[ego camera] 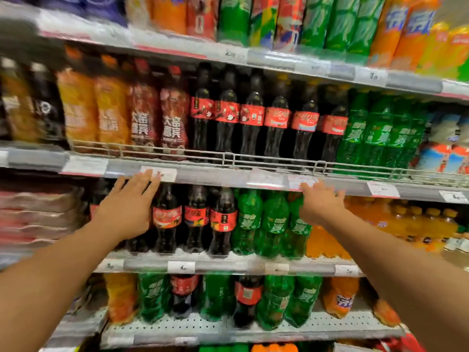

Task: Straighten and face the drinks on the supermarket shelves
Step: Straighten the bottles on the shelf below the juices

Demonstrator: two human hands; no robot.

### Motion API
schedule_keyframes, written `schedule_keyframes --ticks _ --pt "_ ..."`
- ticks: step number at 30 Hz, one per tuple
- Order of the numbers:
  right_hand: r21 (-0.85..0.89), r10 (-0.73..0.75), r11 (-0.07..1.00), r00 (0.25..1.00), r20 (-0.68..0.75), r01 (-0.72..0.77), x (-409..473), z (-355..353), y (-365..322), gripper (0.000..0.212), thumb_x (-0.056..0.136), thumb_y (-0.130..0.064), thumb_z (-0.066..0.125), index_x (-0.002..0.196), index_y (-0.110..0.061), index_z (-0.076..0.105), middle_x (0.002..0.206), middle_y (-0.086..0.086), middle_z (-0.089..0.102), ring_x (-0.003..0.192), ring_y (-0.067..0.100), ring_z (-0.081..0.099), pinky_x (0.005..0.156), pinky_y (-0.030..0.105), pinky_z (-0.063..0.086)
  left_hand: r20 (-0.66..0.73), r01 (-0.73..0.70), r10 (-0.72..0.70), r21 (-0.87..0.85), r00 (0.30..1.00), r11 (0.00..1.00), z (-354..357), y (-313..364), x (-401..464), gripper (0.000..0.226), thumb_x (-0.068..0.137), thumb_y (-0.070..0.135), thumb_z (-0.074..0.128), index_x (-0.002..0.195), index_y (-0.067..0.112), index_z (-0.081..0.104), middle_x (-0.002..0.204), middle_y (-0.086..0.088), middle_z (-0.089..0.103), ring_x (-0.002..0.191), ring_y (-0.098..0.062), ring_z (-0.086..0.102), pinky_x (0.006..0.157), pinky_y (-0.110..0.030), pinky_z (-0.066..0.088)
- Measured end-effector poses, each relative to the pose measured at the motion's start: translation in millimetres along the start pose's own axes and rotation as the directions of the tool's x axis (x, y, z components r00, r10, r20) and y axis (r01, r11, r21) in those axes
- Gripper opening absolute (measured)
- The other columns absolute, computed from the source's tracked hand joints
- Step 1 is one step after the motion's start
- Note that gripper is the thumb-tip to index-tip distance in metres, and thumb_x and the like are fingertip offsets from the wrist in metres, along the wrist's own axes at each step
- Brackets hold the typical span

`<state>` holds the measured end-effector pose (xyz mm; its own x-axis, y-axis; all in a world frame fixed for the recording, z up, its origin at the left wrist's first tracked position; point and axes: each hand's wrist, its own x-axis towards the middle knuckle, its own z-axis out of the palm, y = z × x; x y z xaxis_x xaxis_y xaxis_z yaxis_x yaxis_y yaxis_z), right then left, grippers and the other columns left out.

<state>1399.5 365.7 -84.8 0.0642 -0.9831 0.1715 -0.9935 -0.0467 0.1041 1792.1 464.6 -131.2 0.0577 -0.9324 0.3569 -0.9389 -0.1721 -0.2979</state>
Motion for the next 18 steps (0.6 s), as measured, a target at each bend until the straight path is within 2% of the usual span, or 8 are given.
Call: schedule_keyframes --ticks 5,8,10,12,14,16,18 --pt "0.096 -0.204 0.972 0.974 -0.101 0.214 -37 -24 -119 0.086 0.083 -0.024 0.059 0.154 -0.017 0.011 0.159 0.016 0.01 0.145 0.036 0.01 0.116 0.049 0.019 -0.017 -0.143 0.142 -0.11 0.99 0.984 -8 -18 5 0.088 0.081 0.032 0.052 0.154 0.017 0.004 0.161 -0.008 0.007 0.144 -0.029 0.018 0.116 -0.047 0.017" --pt "0.196 -0.287 0.933 0.953 -0.1 0.302 -55 -29 -179 0.085 0.085 -0.017 0.058 0.154 -0.016 0.01 0.16 0.014 0.004 0.147 0.032 0.005 0.115 0.043 0.026 -0.015 -0.225 0.225 -0.117 0.974 0.967 -10 -33 5 0.085 0.083 0.027 0.053 0.153 0.019 0.007 0.162 -0.004 0.006 0.145 -0.024 0.015 0.118 -0.048 0.011" --pt "0.219 -0.343 0.908 0.934 -0.097 0.356 -63 -31 -207 0.085 0.085 -0.013 0.057 0.154 -0.017 0.009 0.161 0.011 0.002 0.147 0.029 0.002 0.114 0.041 0.025 0.006 -0.265 0.268 -0.124 0.964 0.956 -14 -42 6 0.085 0.084 0.027 0.054 0.153 0.018 0.006 0.162 -0.003 0.003 0.146 -0.021 0.013 0.118 -0.047 0.009" --pt "0.2 -0.402 0.886 0.908 -0.118 0.418 -66 -31 -231 0.082 0.084 -0.013 0.057 0.153 -0.015 0.012 0.158 0.014 0.011 0.145 0.031 0.006 0.113 0.041 0.023 0.013 -0.286 0.288 -0.099 0.957 0.953 -14 -51 4 0.085 0.085 0.028 0.055 0.154 0.019 0.005 0.162 0.001 0.002 0.146 -0.019 0.013 0.118 -0.047 0.011" --pt "0.151 -0.436 0.878 0.889 -0.141 0.454 -64 -30 -250 0.081 0.085 -0.017 0.057 0.153 -0.013 0.013 0.156 0.016 0.015 0.144 0.035 0.007 0.115 0.043 0.019 0.02 -0.24 0.241 -0.048 0.97 0.97 -10 -63 1 0.087 0.086 0.03 0.056 0.153 0.019 0.003 0.162 -0.001 0.002 0.146 -0.022 0.013 0.117 -0.048 0.012" --pt "0.096 -0.457 0.875 0.875 -0.158 0.474 -60 -27 -266 0.082 0.086 -0.019 0.056 0.154 -0.012 0.01 0.158 0.017 0.01 0.145 0.036 0.004 0.118 0.046 0.014 0.031 -0.104 0.107 -0.076 0.994 0.992 -3 -79 -5 0.09 0.085 0.03 0.06 0.153 0.021 0.002 0.16 -0.01 0.003 0.144 -0.03 0.014 0.116 -0.048 0.018" --pt "0.055 -0.489 0.863 0.857 -0.16 0.503 -55 -22 -278 0.084 0.087 -0.018 0.054 0.155 -0.014 0.004 0.161 0.016 0.002 0.146 0.036 -0.001 0.119 0.049 0.01 0.022 -0.053 0.054 -0.071 0.998 0.996 6 -93 -12 0.093 0.086 0.031 0.062 0.153 0.023 -0.002 0.159 -0.016 -0.002 0.144 -0.034 0.014 0.114 -0.044 0.022"
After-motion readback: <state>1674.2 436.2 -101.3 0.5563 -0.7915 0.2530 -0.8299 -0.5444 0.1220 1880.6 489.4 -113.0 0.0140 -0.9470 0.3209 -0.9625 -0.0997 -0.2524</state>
